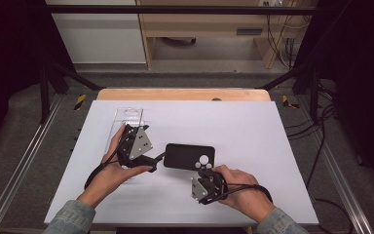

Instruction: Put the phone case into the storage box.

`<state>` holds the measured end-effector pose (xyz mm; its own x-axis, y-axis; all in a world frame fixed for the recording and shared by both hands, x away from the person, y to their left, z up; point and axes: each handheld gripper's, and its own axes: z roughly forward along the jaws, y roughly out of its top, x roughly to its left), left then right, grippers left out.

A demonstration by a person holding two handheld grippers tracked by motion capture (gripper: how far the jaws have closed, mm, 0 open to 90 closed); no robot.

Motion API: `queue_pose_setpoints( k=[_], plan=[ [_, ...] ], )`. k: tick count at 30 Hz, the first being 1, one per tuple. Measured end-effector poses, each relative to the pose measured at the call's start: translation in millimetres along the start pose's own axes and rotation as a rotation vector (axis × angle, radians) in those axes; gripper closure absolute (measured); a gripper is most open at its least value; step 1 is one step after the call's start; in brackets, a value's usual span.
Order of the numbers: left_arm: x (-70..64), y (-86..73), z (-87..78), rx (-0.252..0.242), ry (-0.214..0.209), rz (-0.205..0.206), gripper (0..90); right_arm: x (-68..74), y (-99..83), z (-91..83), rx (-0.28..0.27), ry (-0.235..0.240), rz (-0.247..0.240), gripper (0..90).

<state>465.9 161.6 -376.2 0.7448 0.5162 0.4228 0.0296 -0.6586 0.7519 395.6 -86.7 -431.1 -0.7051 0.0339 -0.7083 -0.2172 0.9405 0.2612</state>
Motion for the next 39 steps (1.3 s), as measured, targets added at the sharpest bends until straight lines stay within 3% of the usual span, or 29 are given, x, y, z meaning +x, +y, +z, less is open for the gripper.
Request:
queue_pose_setpoints(
  k=[5, 7, 13, 19, 24, 30, 33, 34, 39],
  plan=[
    [2.2, 3.3, 8.2, 0.016, -0.001, 0.009, 3.7, 1.0, -0.3, 1.2, -0.003, -0.006, 0.002, 87.6],
    [4.6, 8.2, 16.8, 0.036, -0.004, 0.037, 3.9, 1.9, 0.9, 2.8, 0.006, -0.001, -0.001, 87.6],
    [6.0, 11.8, 25.7, 0.057, -0.013, 0.071, 4.9, 4.6, 4.2, 3.4, 0.002, -0.009, -0.03, 87.6],
    [11.6, 10.6, 30.6, 0.057, 0.001, 0.064, 4.8, 5.4, 3.9, 2.5, 0.007, -0.011, -0.007, 87.6],
    [11.9, 20.2, 24.8, 0.025, -0.012, 0.041, 4.6, 4.1, 4.5, -2.6, -0.003, -0.028, -0.02, 87.6],
    [10.0, 32.1, 23.8, 0.025, -0.046, 0.07, 4.6, 2.6, 5.5, -7.9, -0.002, -0.047, -0.027, 87.6],
    [9.9, 36.2, 23.1, 0.021, -0.038, 0.078, 4.7, 2.3, 5.8, -9.7, -0.002, -0.052, -0.034, 87.6],
    [9.9, 38.0, 22.5, 0.013, -0.033, 0.083, 8.7, 2.5, 6.0, -11.4, -0.002, -0.056, -0.038, 87.6],
    [10.9, 43.3, 23.5, -0.004, -0.038, 0.077, 7.3, 4.3, 7.0, -12.5, 0.006, -0.064, -0.053, 87.6]
  ],
)
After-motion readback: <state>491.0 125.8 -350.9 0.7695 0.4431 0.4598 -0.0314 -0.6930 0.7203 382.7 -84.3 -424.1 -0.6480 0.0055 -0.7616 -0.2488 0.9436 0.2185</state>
